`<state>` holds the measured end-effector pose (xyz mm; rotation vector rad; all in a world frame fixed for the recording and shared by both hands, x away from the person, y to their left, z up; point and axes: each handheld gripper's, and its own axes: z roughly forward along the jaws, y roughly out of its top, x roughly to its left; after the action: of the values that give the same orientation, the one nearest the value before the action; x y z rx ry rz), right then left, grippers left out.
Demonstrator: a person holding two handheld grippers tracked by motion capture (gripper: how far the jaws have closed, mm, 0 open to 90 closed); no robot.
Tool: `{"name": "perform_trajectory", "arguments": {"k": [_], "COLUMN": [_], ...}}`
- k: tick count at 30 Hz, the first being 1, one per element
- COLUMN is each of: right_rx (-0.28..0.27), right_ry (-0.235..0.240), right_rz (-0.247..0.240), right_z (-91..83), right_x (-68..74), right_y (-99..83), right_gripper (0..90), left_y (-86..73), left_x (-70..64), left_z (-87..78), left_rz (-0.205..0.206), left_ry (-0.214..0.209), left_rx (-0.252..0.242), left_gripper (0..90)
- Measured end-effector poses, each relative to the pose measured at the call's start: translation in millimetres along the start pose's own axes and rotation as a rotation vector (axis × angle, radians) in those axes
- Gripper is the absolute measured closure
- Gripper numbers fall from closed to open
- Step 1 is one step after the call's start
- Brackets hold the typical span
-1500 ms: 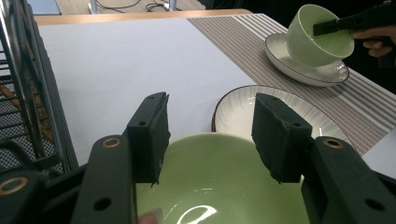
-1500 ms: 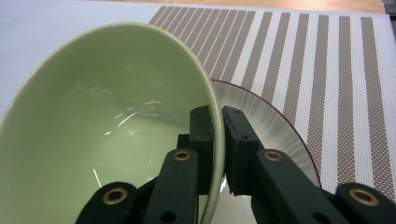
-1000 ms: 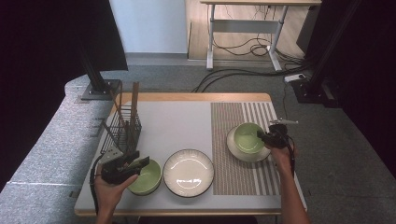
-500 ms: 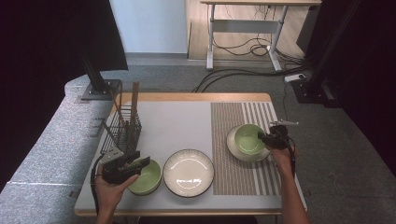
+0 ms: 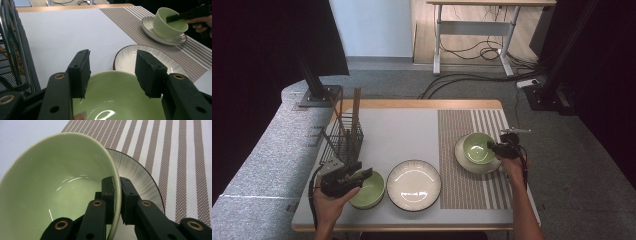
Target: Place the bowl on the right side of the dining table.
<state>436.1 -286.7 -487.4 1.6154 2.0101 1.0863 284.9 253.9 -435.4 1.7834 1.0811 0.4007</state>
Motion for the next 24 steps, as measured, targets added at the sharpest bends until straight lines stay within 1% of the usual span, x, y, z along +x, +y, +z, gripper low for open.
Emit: {"name": "perform_trajectory", "arguments": {"k": [13, 19, 24], "right_rx": [0.022, 0.023, 0.027], "right_ry": [-0.004, -0.004, -0.005], "right_rz": [0.027, 0.057, 0.058], "right_z": [7.2, 10.2, 10.5], "right_x": [-3.5, -5.9, -5.4], "right_y": [1.9, 1.4, 2.1], "right_gripper": [83.2, 82.9, 82.6], "left_y": [1.0, 1.1, 1.3], "left_x": [0.5, 0.8, 0.7], "left_z": [-4.0, -4.8, -6.0], "left_rz": [0.000, -0.003, -0.004], "left_ry": [0.002, 0.002, 0.000], "left_rx": [-0.011, -0.010, -0.015], "left_gripper": [45.7, 45.8, 45.8]}}
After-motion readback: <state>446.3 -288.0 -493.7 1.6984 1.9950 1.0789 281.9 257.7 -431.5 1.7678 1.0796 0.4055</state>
